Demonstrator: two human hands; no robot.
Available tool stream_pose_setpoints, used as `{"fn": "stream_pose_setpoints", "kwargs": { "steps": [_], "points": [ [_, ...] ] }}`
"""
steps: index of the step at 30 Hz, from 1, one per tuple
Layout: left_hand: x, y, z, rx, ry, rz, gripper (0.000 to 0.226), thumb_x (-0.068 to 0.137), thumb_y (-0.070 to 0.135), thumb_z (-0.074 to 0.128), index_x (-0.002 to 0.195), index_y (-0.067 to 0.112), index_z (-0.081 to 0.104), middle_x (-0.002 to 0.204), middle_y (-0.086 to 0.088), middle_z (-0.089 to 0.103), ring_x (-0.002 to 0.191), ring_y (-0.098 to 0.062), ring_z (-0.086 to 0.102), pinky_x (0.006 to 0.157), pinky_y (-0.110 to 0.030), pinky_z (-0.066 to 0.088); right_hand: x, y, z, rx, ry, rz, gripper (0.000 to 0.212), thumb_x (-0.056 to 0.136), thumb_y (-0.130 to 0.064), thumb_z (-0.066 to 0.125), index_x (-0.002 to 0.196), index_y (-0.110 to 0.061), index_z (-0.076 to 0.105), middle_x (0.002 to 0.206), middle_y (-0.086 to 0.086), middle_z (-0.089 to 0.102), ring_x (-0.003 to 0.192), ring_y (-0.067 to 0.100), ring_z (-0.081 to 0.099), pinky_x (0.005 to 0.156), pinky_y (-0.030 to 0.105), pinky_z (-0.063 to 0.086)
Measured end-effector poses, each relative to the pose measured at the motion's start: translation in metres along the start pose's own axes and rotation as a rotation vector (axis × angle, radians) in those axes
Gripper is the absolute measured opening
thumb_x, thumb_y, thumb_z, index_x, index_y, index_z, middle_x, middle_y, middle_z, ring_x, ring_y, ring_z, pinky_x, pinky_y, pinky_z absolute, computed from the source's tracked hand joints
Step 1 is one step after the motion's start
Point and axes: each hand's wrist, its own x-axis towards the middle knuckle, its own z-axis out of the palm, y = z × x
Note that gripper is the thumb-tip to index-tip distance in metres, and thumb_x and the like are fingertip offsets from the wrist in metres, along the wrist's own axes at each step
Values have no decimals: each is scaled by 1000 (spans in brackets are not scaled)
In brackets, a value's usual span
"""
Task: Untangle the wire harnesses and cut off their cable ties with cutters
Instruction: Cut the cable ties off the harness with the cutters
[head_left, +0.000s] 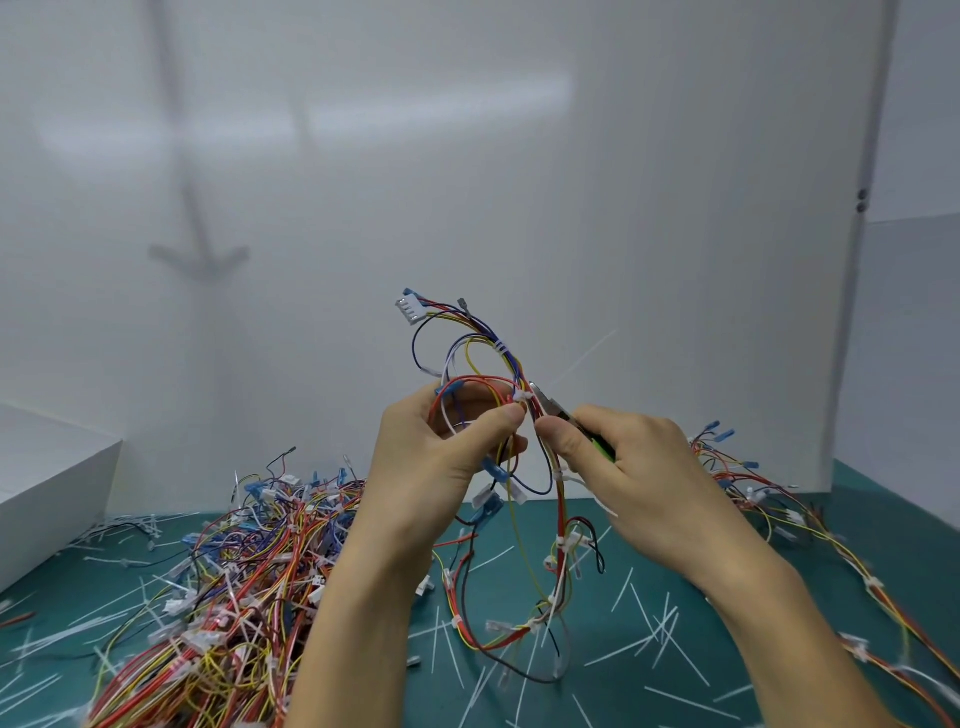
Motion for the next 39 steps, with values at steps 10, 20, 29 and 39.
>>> {"fn": "stream_pose_setpoints", "kwargs": {
  "steps": [10,20,29,39],
  "points": [
    [0,1,2,27,3,17,10,84,10,74,86,20,73,79,1,77,69,-16,75,61,-13,53,0,2,1,16,6,2,53,82,-71,31,57,-26,46,56,-24,53,53,5,46,52,19,34],
    [1,0,3,47,7,43,12,83,7,74,85,19,72,78,1,77,68,-15,74,60,-13,53,-1,4,3,34,1,32,58,83,-72,33,56,-24,50,51,-12,50,50,8,43,50,21,32],
    [1,-4,3,135,21,89,17,83,8,74,83,25,72,78,5,76,70,-14,73,66,-18,57,-1,7,4,76,-56,62,61,88,-66,35,51,-20,49,47,-12,50,47,6,44,50,18,33],
    [4,-10,0,125,71,75,25,83,9,74,85,34,72,74,-2,75,77,-29,72,63,-25,60,1,1,3,694,-241,351,66,85,-68,43,65,-9,66,56,12,58,48,23,56,48,31,51]
  ]
}}
